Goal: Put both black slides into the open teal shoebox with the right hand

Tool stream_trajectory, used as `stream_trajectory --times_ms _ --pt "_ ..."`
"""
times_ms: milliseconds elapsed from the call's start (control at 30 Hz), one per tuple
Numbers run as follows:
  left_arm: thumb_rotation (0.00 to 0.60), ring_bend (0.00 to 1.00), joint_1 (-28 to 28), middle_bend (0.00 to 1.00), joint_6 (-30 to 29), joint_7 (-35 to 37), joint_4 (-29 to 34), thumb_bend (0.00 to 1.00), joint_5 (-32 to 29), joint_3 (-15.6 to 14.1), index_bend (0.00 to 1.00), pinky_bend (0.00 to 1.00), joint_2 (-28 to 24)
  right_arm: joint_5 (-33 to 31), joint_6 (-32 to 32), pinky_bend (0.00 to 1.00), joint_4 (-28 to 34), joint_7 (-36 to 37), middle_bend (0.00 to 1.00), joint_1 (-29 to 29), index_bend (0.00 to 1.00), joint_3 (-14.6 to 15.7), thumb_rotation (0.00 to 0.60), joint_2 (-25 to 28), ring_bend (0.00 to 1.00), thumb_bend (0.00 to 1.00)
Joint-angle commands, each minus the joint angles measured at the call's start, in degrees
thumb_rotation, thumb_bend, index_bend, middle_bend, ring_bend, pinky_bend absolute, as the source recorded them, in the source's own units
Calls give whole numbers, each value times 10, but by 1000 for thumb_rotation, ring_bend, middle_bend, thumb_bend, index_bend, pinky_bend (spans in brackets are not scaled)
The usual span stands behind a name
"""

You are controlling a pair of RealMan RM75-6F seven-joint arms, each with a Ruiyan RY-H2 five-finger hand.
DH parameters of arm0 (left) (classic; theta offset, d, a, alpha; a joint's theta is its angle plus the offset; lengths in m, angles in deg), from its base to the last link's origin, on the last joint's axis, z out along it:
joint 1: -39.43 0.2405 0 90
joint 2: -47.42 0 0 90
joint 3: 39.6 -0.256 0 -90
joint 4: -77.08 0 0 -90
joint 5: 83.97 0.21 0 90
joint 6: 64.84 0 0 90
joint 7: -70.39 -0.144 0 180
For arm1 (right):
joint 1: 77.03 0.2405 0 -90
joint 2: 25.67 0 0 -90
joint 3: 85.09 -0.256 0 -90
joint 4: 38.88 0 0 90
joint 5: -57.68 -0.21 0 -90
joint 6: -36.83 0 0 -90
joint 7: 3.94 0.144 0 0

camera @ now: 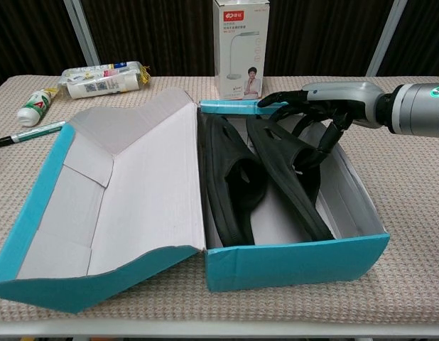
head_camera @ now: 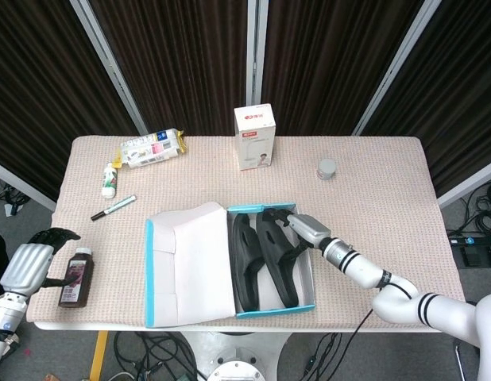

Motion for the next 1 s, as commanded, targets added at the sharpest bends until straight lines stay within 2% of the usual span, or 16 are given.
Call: stream_trajectory --times_ms 33,467,667,767,867,1000 --pt "600 159 -1 243 1 -1 2 90 0 0 279 216 -1 8 -8 199 6 8 136 1 0 2 600 8 0 0" --pt "600 159 -3 243 -1 -7 15 89 1 3 279 216 -6 13 -48 195 76 11 119 -7 0 -8 600 73 0 0" --pt "600 159 -4 242 -4 -13 21 89 0 5 279 216 -9 18 -109 195 117 7 120 -32 0 -18 600 119 0 0" --pt "600 159 -4 243 -5 -16 23 90 -1 7 279 216 -10 13 -162 195 124 -40 121 -56 0 -30 600 138 0 0" --pt "600 159 -4 243 -7 -19 25 89 -3 9 279 216 -10 -10 -214 195 140 -118 121 -86 0 -41 600 152 0 0" --pt "600 159 -3 242 -12 -21 29 89 -2 12 279 216 -12 -23 -272 157 179 -209 89 -131 0 -36 600 188 0 0"
